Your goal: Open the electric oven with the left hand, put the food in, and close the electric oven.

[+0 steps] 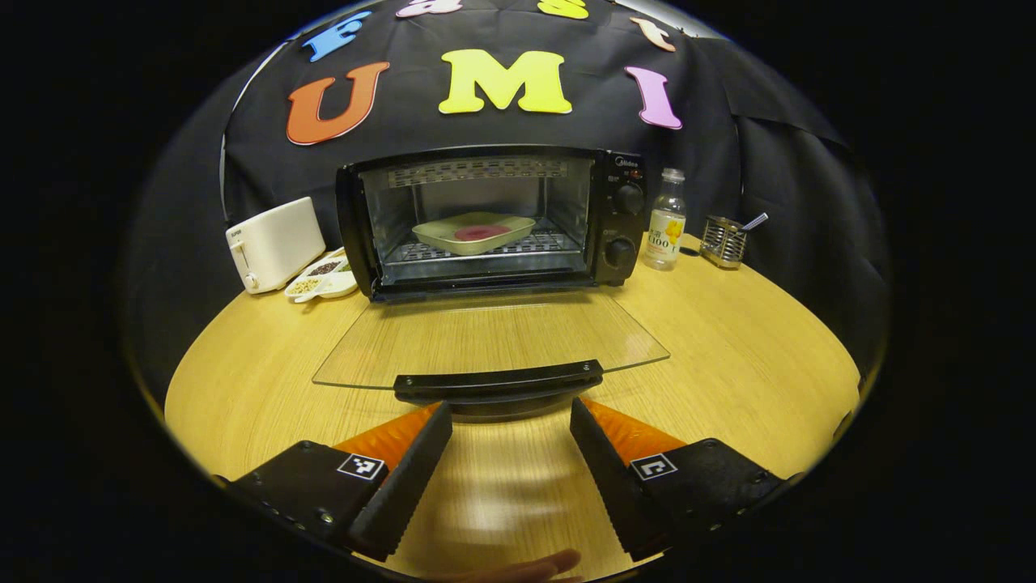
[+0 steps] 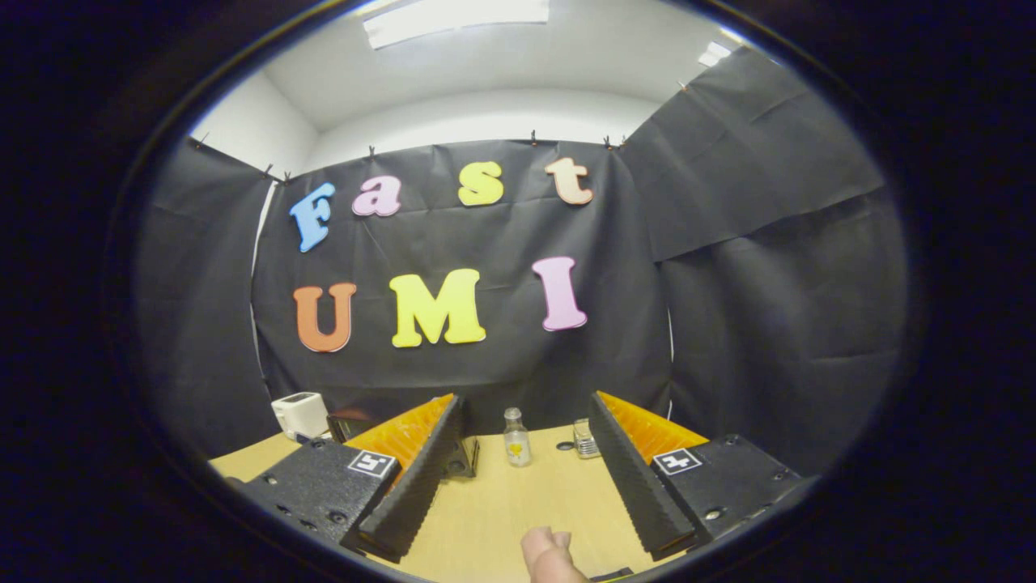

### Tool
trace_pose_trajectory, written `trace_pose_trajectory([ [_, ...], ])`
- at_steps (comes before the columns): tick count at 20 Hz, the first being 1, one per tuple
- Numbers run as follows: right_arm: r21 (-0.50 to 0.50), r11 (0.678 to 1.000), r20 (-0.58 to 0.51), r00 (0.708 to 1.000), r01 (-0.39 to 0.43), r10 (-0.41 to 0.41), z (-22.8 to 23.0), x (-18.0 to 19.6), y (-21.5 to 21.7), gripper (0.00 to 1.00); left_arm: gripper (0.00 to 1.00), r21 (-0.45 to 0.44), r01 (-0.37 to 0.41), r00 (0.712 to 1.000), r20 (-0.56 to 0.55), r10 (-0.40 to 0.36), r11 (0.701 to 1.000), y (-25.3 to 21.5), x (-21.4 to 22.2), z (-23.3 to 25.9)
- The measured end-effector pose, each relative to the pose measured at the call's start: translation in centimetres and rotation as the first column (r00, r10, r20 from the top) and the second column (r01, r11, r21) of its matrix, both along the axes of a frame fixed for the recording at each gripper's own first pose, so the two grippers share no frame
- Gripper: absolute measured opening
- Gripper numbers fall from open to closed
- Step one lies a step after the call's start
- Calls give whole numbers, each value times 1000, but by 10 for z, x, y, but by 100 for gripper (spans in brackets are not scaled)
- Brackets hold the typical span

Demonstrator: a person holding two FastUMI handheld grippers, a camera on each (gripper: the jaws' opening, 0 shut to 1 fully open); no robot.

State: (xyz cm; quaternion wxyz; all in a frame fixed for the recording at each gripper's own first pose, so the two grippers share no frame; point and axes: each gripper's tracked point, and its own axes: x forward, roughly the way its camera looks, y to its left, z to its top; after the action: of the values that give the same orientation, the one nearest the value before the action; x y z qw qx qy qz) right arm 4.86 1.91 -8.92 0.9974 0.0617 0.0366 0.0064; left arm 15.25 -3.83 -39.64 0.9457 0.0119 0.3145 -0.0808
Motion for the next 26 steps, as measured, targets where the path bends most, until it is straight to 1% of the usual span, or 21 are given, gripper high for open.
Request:
trace_pose_trajectory([
  [3, 3, 1000, -6, 1000, -19, 19, -3, -4, -5, 96, 95, 23, -13, 1000, -26, 14, 1000, 1, 7, -8],
  [9, -7, 1000, -1, 1000, -19, 19, -5, -13, -17, 96, 95, -1, -50, 998, -48, 50, 999, 2, 7, -3],
  [12, -20, 1000, -1, 1000, -23, 23, -4, -17, -19, 95, 94, 15, -47, 998, -44, 48, 999, 3, 8, -4],
  [16, -26, 999, -1, 999, -33, 33, 0, -26, -19, 96, 94, 6, -52, 998, -45, 52, 999, 4, 8, 1],
  [22, -46, 999, 2, 1000, -20, 20, 0, -32, -25, 95, 94, 13, -58, 998, 9, 57, 998, 8, 17, 28],
  [23, -47, 999, 1, 1000, -17, 17, 1, -34, -27, 100, 94, 10, -59, 998, 20, 59, 998, 9, 19, 33],
  [24, -48, 999, -1, 1000, -11, 11, 1, -35, -30, 95, 95, 11, -59, 998, 32, 59, 998, 10, 22, 37],
  [25, -49, 999, -3, 1000, -8, 8, 0, -35, -32, 100, 95, 11, -58, 997, 48, 57, 998, 11, 25, 43],
  [26, -49, 999, -5, 1000, -7, 6, 0, -36, -32, 95, 100, 10, -58, 996, 63, 57, 998, 11, 27, 48],
])
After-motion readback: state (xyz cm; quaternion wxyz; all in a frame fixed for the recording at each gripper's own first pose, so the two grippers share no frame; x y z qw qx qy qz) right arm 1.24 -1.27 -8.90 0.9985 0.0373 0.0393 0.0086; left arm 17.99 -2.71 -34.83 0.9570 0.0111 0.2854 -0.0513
